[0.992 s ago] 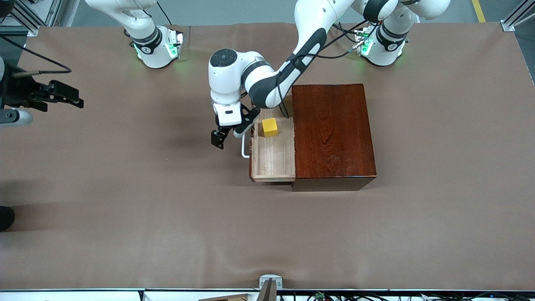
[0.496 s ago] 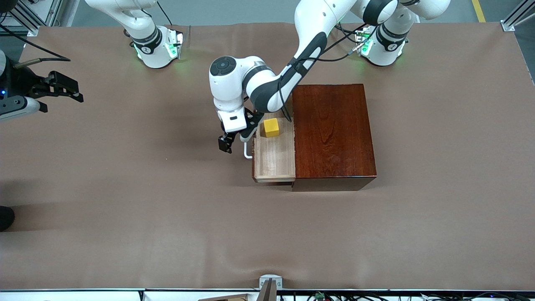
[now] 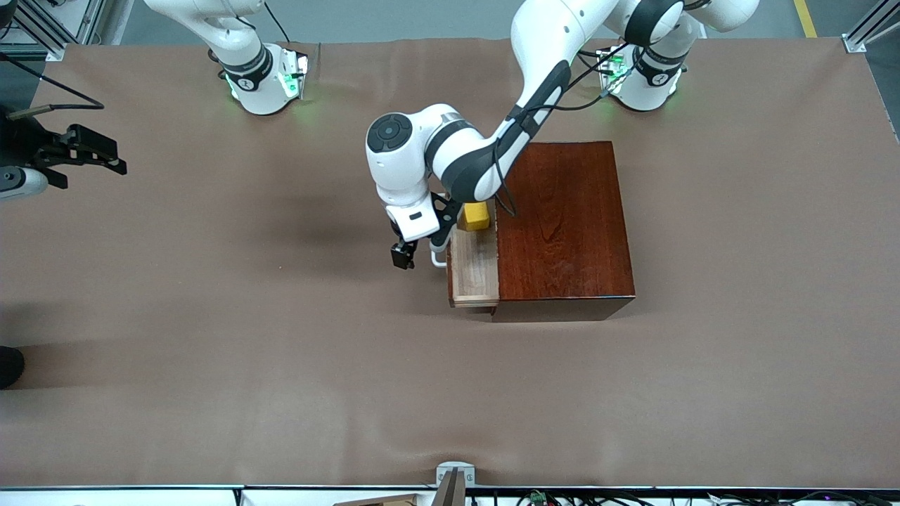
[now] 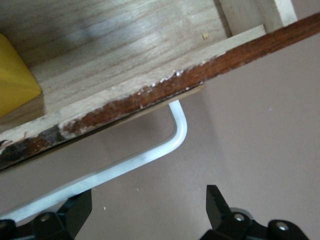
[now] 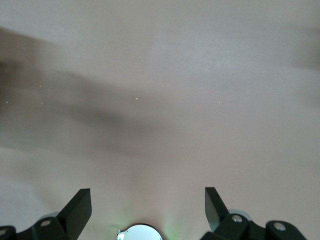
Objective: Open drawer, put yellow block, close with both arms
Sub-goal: 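Push the drawer shut by its handle with the left gripper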
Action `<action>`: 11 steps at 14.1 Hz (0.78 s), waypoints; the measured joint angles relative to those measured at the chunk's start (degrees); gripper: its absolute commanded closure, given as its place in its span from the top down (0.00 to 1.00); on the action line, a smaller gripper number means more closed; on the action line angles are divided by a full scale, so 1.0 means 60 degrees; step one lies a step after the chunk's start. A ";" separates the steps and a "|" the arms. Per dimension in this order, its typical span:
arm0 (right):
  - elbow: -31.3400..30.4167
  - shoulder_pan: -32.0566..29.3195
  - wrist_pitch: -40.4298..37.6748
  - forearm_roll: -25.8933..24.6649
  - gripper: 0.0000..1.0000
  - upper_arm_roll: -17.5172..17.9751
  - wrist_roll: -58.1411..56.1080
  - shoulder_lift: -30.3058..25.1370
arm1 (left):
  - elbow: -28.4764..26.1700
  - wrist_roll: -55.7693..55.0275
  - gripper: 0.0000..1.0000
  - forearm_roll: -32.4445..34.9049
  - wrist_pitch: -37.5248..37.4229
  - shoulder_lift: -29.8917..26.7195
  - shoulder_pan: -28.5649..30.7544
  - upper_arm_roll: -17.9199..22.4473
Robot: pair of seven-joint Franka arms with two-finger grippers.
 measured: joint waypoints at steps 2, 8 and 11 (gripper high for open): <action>-0.0146 0.0000 0.0067 0.0000 1.00 0.0015 -0.0001 -0.0152 | 0.0000 0.0001 1.00 0.0003 -0.0405 -0.0018 0.0170 0.0029; -0.0074 -0.0092 0.0226 -0.0015 1.00 -0.0003 -0.0001 -0.0224 | 0.0001 0.0096 1.00 0.0014 -0.1625 -0.0107 0.0546 0.0077; 0.0077 -0.0091 0.0222 -0.0370 1.00 0.0067 -0.0008 -0.0226 | 0.0000 0.0226 1.00 0.0007 -0.1937 -0.0147 0.0720 0.0095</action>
